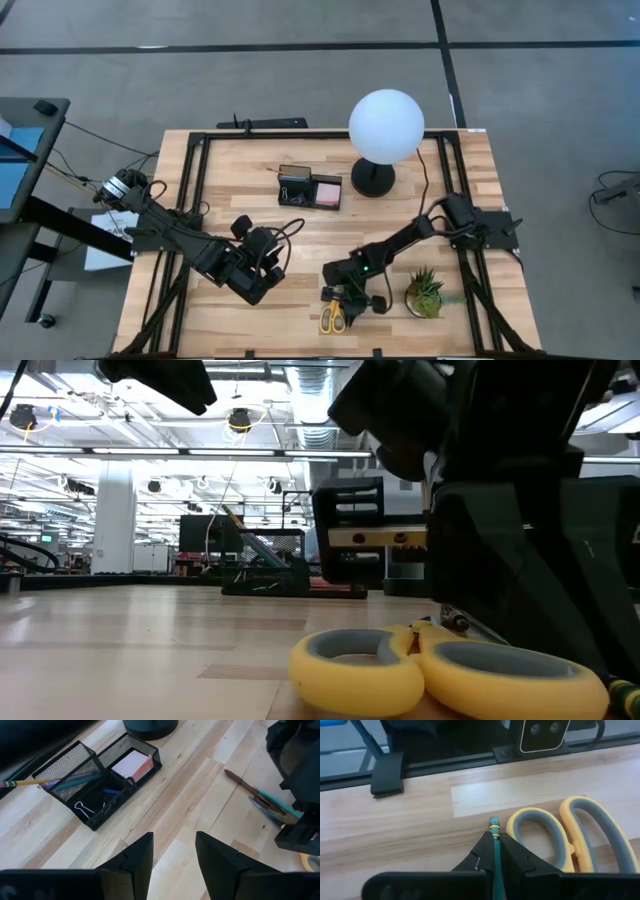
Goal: Pick and place office supplies into organizer
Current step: Put the blue pencil into the black desk organizer, then put the brown pen into the black desk organizer
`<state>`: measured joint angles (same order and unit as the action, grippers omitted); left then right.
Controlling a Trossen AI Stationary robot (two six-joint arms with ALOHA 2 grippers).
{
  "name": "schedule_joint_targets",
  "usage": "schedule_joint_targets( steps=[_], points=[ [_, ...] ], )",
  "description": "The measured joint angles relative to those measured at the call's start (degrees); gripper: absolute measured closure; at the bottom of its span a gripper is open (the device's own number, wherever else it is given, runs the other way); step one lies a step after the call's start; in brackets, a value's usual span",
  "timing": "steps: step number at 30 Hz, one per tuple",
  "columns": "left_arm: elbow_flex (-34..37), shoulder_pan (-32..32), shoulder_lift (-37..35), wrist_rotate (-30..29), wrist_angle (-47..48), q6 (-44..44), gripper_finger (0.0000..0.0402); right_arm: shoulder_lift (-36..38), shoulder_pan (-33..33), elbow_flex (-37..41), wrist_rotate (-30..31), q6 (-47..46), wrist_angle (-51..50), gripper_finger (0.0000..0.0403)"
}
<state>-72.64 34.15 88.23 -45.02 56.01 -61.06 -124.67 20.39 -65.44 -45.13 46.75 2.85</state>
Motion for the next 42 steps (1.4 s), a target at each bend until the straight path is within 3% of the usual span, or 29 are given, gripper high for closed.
schedule_joint_targets(
  steps=[20, 24, 29, 35, 42],
  points=[
    [0.0, 0.0, 0.0, -1.8, 0.0, -1.2, 0.0258, 15.1, -2.7, 0.3, 1.0, -1.4, -10.7, 0.0401],
    [0.0, 0.0, 0.0, -1.8, -0.2, -1.3, 0.0258, 12.8, -1.9, 0.3, 1.5, -1.5, -12.5, 0.0403],
    [0.0, 0.0, 0.0, -1.8, -0.2, -1.4, 0.0258, 9.9, -1.4, 0.2, 8.6, 5.2, -17.4, 0.0402],
    [0.0, 0.0, 0.0, -1.5, -0.2, -2.4, 0.0258, 11.8, -4.4, 0.2, -6.6, 11.5, -22.2, 0.0402],
    [0.0, 0.0, 0.0, -1.8, -0.2, -5.4, 0.0258, 14.5, -11.2, 0.1, -5.9, 13.7, -26.8, 0.0402]
  ],
)
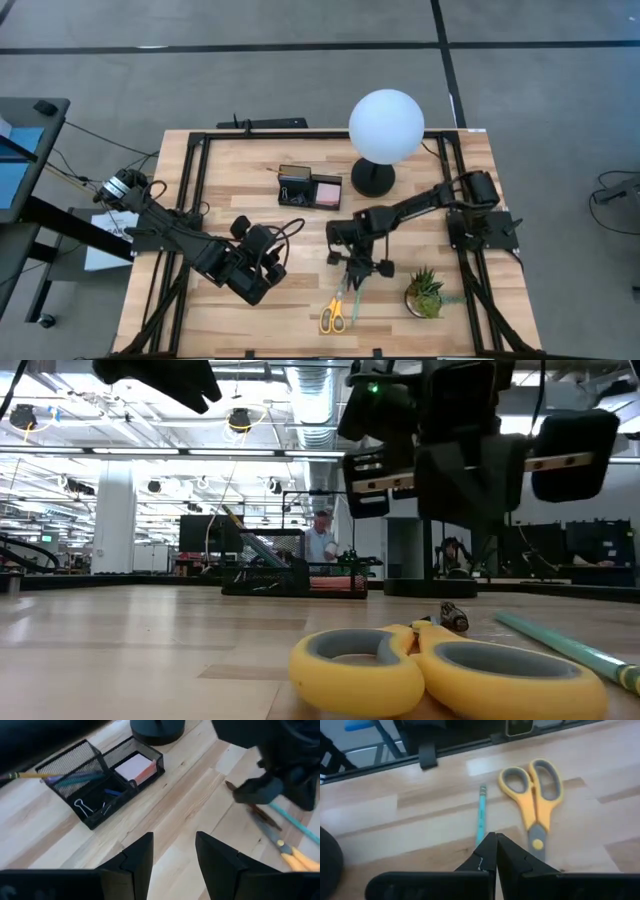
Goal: Pick and place office supplies into organizer
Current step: Put the brown pen into the black desk organizer
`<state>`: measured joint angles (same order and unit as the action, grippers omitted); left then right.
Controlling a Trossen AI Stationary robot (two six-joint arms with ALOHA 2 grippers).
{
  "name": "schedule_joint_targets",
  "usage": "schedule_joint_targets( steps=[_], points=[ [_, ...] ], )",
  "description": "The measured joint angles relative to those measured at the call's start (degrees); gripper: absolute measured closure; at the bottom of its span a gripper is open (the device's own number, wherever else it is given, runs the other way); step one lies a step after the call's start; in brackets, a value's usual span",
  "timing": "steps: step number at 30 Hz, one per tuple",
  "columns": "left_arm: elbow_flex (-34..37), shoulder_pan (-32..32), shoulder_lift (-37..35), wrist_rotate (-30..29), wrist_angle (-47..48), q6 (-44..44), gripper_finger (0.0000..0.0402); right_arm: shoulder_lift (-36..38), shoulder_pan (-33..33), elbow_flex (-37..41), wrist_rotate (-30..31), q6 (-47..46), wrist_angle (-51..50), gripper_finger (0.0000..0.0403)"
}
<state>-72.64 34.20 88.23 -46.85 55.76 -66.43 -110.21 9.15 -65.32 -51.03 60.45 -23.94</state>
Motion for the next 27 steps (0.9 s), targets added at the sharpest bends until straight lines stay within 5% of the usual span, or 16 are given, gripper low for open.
schedule_joint_targets(
  steps=[8, 13, 22, 27],
  points=[
    [6.7, 2.0, 0.0, -7.1, -15.4, -4.2, 0.0258, 3.0, -0.1, 0.2, -0.2, -0.2, -4.6, 0.0403],
    [16.8, 4.5, 1.7, -13.7, -42.5, -3.1, 0.0258, 12.8, 1.3, 0.1, -0.5, -3.1, -12.6, 0.0403],
    [18.7, -0.3, 16.9, -5.6, -69.1, 3.4, 0.0258, 30.9, 3.9, 0.0, 1.8, -3.5, -16.3, 0.0403],
    [16.4, -6.2, 22.9, 0.3, -70.3, 4.7, 0.0258, 39.5, 8.4, 0.0, 16.3, -10.9, -14.5, 0.0403]
  ],
)
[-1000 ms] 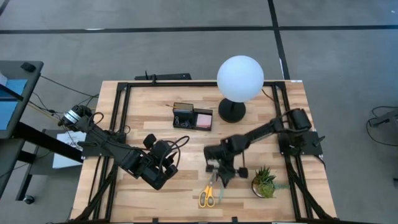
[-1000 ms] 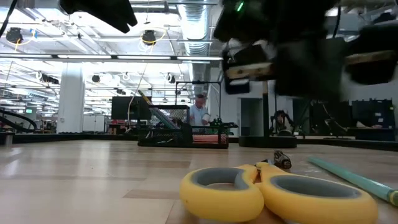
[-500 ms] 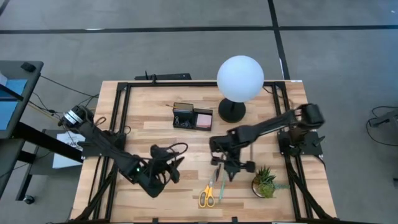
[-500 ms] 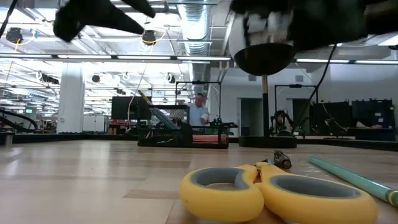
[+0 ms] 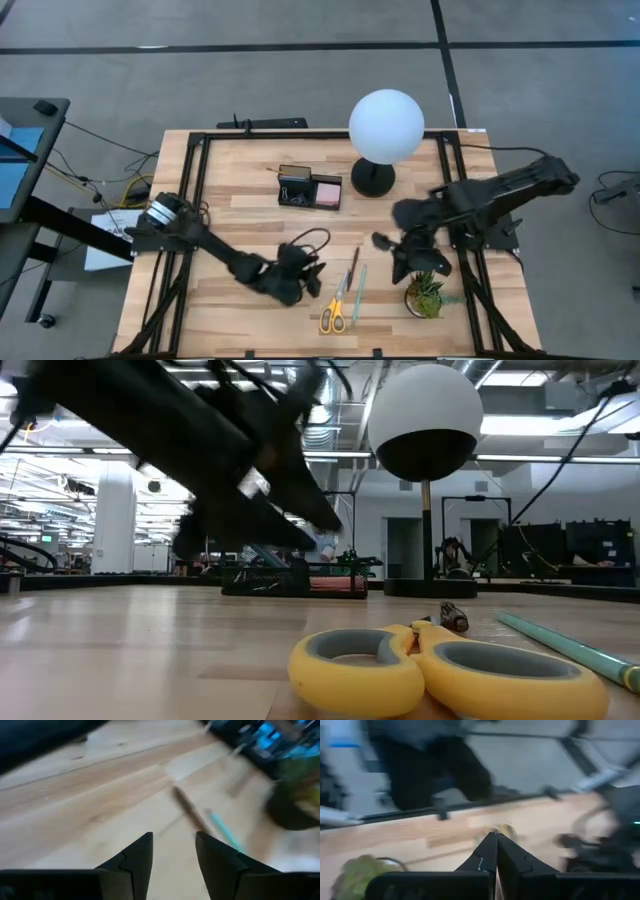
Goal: Pick and place office supplies into organizer
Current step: Put the brown pen into the black desk organizer
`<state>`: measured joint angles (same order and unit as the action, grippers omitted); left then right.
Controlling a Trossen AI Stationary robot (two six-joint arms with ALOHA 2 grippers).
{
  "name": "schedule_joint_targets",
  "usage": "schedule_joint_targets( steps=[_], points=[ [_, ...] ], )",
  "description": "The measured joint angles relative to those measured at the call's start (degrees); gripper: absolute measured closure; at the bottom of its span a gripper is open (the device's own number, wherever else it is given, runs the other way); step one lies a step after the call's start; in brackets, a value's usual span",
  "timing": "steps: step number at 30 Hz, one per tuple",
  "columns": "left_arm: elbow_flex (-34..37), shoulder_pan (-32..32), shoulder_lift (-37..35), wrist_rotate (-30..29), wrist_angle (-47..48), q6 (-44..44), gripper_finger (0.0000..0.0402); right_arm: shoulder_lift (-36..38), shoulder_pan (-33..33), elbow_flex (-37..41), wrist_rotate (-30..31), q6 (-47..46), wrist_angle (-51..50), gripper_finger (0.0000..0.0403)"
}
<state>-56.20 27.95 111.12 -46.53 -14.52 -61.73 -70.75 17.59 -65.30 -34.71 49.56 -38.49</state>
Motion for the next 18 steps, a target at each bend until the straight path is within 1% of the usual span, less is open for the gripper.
schedule_joint_targets(
  steps=[2, 4, 9, 12, 15, 18],
  points=[
    [-1.1, -3.1, 1.6, 4.7, 0.0, 2.0, 0.0258, 3.3, 2.0, 0.0, 5.4, -5.3, 1.1, 0.0403],
    [-2.7, -6.2, 2.7, 8.9, -0.5, 5.9, 0.0258, 6.3, 4.0, -0.1, 7.5, -7.8, 1.9, 0.0403],
    [-8.6, -12.0, 6.4, 17.8, -4.7, 17.2, 0.0252, 12.6, 8.6, 0.0, 7.9, -8.2, 1.5, 0.0403],
    [-13.4, -14.0, 8.2, 22.6, -4.2, 21.8, 0.0246, 15.2, 10.7, 0.0, 8.0, -9.9, 1.1, 0.0403],
    [-17.6, -14.9, 10.5, 25.7, 0.2, 23.8, 0.0243, 16.9, 12.3, 0.0, 8.0, -11.8, 0.8, 0.0403],
    [-22.0, -15.4, 12.7, 26.9, 6.7, 23.5, 0.0243, 17.7, 13.9, 0.0, 8.0, -12.1, 0.4, 0.0403]
  ],
)
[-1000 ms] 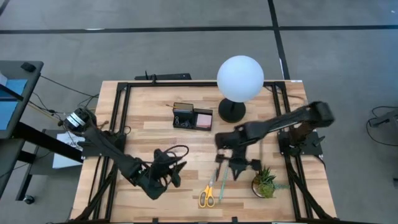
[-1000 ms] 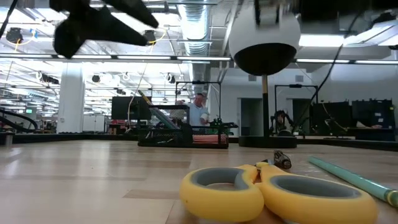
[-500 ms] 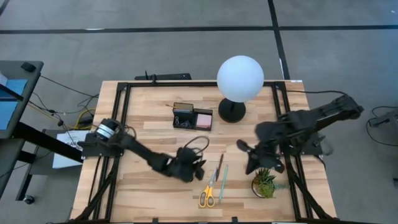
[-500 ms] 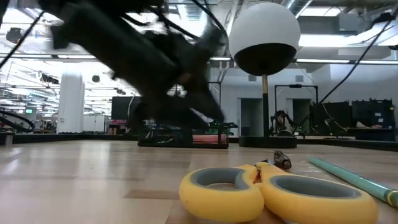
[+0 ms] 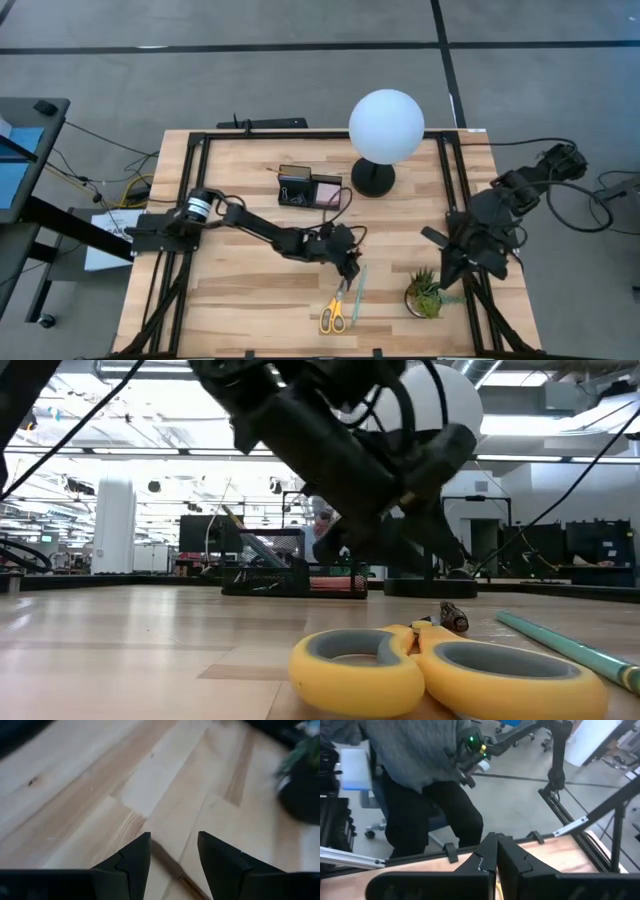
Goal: Pick and place office supplies into organizer
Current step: Put the brown pen into the black desk organizer
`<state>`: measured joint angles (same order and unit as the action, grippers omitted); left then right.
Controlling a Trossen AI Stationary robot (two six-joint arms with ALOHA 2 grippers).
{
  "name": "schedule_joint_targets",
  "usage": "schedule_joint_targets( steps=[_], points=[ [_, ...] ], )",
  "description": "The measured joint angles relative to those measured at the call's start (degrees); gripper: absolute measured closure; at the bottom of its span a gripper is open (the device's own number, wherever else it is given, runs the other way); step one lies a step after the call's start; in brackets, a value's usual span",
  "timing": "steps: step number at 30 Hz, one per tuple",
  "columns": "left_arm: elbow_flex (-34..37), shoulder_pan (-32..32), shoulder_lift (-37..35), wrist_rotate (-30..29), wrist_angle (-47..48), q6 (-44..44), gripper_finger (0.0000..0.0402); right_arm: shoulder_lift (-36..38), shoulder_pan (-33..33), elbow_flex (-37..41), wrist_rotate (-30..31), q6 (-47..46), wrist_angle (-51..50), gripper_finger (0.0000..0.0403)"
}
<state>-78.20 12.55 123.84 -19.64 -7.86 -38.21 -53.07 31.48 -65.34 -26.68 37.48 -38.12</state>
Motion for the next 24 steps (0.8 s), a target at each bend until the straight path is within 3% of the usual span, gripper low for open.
schedule_joint_targets(
  steps=[8, 16, 24],
  points=[
    [-8.8, -0.1, 4.7, -0.3, 15.4, -5.6, 0.0243, -0.8, 2.3, 0.0, 0.0, 0.0, -0.5, 0.0403],
    [-9.1, 0.0, 4.8, -1.1, 16.8, -5.7, 0.0244, -1.7, 2.6, 0.0, 3.2, -0.1, -0.9, 0.0403],
    [-9.2, 0.0, 3.2, -0.1, 25.7, -7.5, 0.0244, -1.7, 2.6, 0.0, 4.2, -2.8, -1.1, 0.0403]
  ],
)
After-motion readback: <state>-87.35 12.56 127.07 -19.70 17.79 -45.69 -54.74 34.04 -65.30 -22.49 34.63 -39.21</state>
